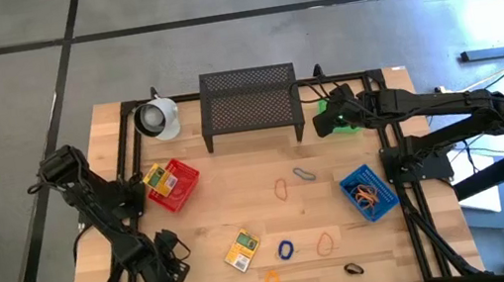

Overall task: Pick & Place Office Desk Supplies
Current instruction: Put the blue spring keychain into the green bin

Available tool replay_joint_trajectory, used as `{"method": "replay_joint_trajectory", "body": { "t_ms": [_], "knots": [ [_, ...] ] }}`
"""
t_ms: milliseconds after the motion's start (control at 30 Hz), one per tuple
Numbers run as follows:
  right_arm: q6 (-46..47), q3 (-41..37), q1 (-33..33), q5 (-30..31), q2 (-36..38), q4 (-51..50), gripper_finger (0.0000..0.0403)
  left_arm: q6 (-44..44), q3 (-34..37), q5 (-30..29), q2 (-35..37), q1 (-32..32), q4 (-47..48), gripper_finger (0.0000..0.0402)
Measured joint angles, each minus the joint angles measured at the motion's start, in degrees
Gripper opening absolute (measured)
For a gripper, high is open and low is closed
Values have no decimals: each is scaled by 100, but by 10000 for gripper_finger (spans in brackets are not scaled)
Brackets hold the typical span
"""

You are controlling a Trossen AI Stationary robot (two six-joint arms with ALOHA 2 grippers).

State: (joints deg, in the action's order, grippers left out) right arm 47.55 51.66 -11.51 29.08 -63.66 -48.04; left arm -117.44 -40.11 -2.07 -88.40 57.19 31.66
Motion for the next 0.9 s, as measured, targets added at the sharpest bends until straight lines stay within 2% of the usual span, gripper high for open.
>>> {"method": "replay_joint_trajectory", "body": {
  "t_ms": [400,600,667,900],
  "knots": [
    [-2,0,0,5,0,1,197,172,12,34,-7,-38,260,13],
    [93,0,0,5,0,1,194,452,-52,-15,-1,-174,308,14],
    [143,0,0,5,0,1,192,604,-92,-334,65,-240,299,13],
    [150,0,0,-32,0,69,189,1409,-285,-2234,428,-477,263,10]
  ]
}}
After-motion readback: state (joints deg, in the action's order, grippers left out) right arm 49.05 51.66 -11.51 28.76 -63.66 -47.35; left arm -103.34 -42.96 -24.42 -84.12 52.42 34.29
